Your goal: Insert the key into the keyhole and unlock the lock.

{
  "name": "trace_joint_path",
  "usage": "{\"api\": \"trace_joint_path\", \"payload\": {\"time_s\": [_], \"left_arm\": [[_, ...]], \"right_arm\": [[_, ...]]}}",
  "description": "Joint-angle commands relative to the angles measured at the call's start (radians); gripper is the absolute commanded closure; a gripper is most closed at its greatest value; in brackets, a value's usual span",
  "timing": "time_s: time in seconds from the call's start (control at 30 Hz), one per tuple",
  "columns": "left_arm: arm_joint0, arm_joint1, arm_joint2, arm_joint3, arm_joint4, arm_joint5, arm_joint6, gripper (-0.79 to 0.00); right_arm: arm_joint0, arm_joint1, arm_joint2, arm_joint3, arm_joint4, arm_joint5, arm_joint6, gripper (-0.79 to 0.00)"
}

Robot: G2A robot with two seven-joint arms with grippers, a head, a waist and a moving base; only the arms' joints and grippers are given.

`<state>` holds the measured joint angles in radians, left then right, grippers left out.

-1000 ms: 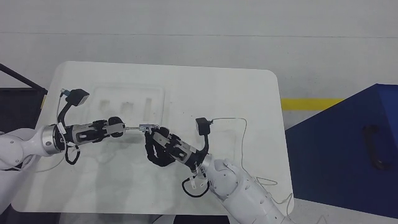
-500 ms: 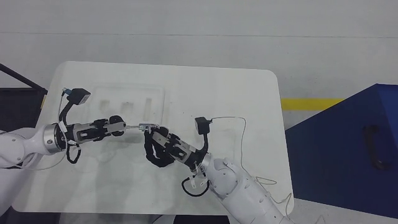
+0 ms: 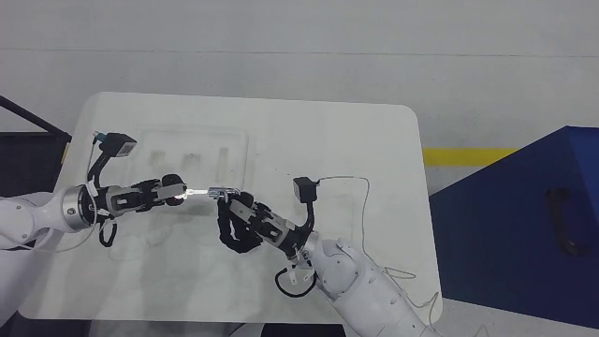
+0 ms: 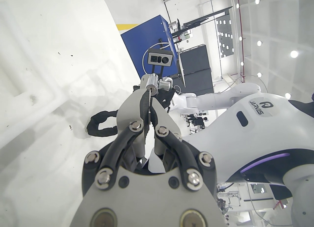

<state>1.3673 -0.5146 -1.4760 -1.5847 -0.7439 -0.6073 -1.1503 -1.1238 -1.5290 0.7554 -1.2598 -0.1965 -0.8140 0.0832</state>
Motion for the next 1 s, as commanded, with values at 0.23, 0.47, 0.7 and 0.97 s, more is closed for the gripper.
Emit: {"api": "trace_joint_path", "payload": {"time_s": [0.23, 0.47, 0.7, 0.97], "left_arm": [[-0.011, -0.015, 0.002, 0.012, -0.002, 0.002, -0.018, 0.0], [-0.009, -0.025, -0.003, 0.007, 0.008, 0.005, -0.03, 0.0], [-0.005, -0.032, -0.021, 0.009, 0.009, 0.011, -0.043, 0.0], [-0.013, -0.04, -0.035, 0.029, -0.039, 0.049, -0.11, 0.0]], "right_arm": [[-0.003, -0.004, 0.003, 0.004, 0.003, -0.008, 0.014, 0.0], [-0.004, -0.008, 0.005, 0.005, -0.003, -0.011, 0.017, 0.0], [-0.005, -0.012, 0.007, 0.006, -0.006, -0.01, 0.02, 0.0], [-0.002, -0.017, 0.008, 0.012, 0.008, -0.012, 0.03, 0.0]]}}
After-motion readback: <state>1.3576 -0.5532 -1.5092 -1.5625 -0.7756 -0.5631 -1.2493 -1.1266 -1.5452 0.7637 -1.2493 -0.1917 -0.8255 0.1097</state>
